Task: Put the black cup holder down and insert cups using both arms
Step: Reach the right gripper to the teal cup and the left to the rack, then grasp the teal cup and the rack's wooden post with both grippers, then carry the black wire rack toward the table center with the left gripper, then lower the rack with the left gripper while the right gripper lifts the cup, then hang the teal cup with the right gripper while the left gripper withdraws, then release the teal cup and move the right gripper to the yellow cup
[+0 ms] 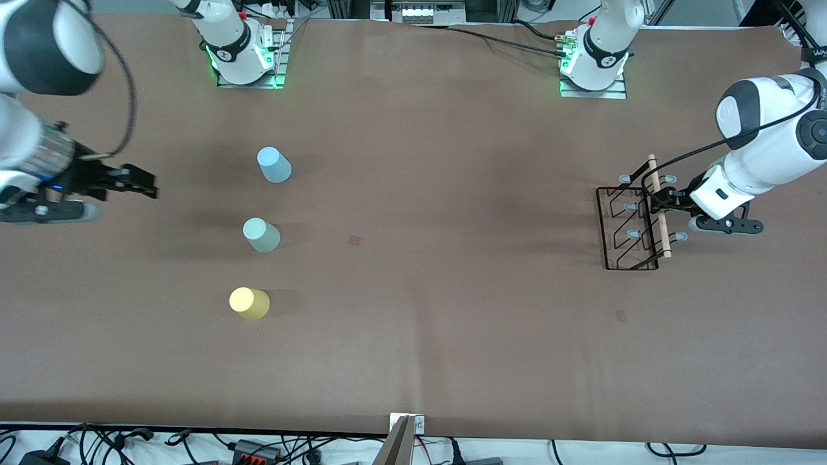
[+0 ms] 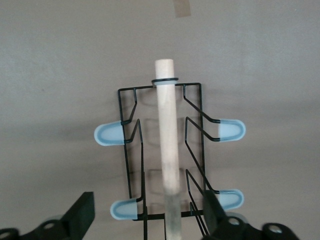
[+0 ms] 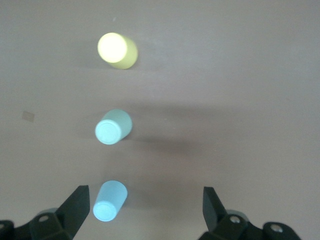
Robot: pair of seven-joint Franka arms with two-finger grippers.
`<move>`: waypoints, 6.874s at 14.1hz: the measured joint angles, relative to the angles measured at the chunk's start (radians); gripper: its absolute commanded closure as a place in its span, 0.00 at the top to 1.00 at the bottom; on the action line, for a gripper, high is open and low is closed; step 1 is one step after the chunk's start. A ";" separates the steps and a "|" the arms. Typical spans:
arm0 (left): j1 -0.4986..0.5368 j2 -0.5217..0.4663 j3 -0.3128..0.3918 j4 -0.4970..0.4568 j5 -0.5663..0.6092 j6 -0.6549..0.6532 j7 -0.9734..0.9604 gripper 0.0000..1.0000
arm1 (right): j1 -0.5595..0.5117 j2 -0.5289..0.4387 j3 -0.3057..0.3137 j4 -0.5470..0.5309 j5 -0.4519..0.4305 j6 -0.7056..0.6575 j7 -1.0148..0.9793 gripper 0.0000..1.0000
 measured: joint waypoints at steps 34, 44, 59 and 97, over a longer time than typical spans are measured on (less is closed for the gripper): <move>-0.367 0.403 -0.429 0.692 -0.026 -0.241 -0.889 0.01 | 0.150 0.429 -0.006 -0.068 0.075 0.249 0.334 0.20; -0.634 0.672 -0.369 0.932 0.041 -0.139 -1.053 0.23 | 0.149 0.345 -0.006 0.196 0.103 -0.105 0.333 0.18; -0.326 0.418 -0.307 1.017 0.066 -0.616 -0.806 1.00 | 0.256 0.356 0.001 0.215 0.318 -0.127 0.398 0.18; 0.267 -0.131 -0.317 0.612 0.060 -0.753 -0.230 1.00 | 0.390 0.425 -0.184 0.261 0.135 0.139 0.649 1.00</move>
